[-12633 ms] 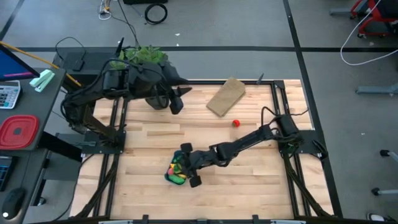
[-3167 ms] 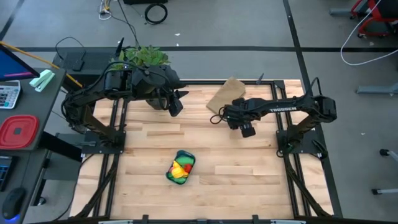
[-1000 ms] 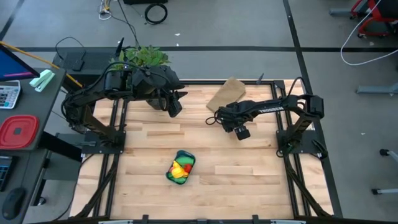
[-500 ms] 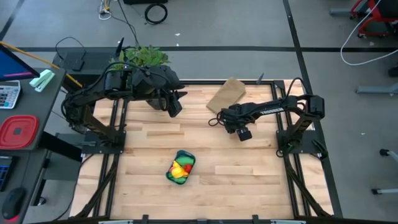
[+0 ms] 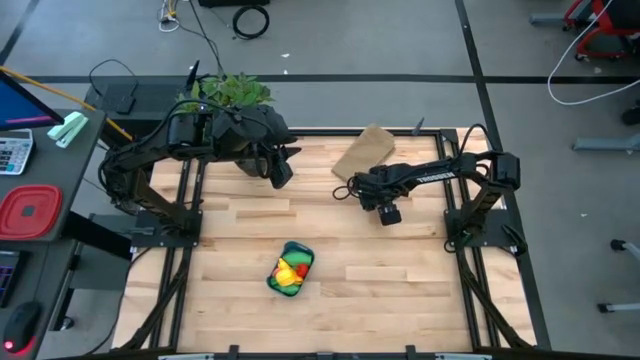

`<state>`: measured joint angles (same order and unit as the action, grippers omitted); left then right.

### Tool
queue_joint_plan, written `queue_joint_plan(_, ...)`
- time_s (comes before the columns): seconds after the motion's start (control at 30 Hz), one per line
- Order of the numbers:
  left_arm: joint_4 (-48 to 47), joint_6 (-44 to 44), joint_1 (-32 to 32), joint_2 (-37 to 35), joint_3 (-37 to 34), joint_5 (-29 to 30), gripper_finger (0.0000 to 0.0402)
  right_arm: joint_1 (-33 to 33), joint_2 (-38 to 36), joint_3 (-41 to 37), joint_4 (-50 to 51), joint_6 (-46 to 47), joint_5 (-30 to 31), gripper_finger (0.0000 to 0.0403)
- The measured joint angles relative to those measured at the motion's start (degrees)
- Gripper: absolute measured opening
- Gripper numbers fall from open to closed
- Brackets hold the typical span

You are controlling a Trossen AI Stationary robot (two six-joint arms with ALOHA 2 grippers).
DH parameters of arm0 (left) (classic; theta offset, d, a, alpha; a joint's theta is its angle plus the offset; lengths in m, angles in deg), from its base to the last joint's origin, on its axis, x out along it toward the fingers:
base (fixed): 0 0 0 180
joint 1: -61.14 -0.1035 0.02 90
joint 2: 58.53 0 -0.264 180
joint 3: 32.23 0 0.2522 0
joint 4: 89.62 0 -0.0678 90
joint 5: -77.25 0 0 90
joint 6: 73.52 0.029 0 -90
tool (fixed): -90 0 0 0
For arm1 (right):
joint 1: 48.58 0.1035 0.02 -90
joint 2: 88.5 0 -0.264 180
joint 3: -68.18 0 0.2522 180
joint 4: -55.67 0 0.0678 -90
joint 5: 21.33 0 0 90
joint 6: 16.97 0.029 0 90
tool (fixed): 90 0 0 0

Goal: Pick and placing Produce into tupperware
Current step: Put the red strawberry into the blue bin

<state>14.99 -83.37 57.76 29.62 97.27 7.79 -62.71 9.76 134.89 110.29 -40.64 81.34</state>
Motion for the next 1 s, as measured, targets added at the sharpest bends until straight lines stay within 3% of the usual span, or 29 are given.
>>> queue_joint_plan(0.2, 0.0, 0.0, 0.0, 0.0, 0.0, 0.0, 0.0120, 0.0, 0.0, 0.0, -0.1, 4.4, 0.0, 0.0252)
queue_joint_plan(0.5, 0.0, 0.0, 0.0, 0.0, 0.0, 0.0, 0.0120, 0.0, 0.0, 0.0, -1.0, 10.3, 0.4, 0.0190)
queue_joint_plan(0.8, 0.0, 0.0, 0.0, 0.0, 0.0, 0.0, 0.0123, 3.6, -0.1, 0.0, -3.9, 15.1, -0.8, 0.0221)
queue_joint_plan(1.0, 0.0, 0.1, 0.0, 0.0, 0.0, 0.0, 0.0119, 9.1, -0.1, 1.1, -7.3, 17.3, -1.1, 0.0202)
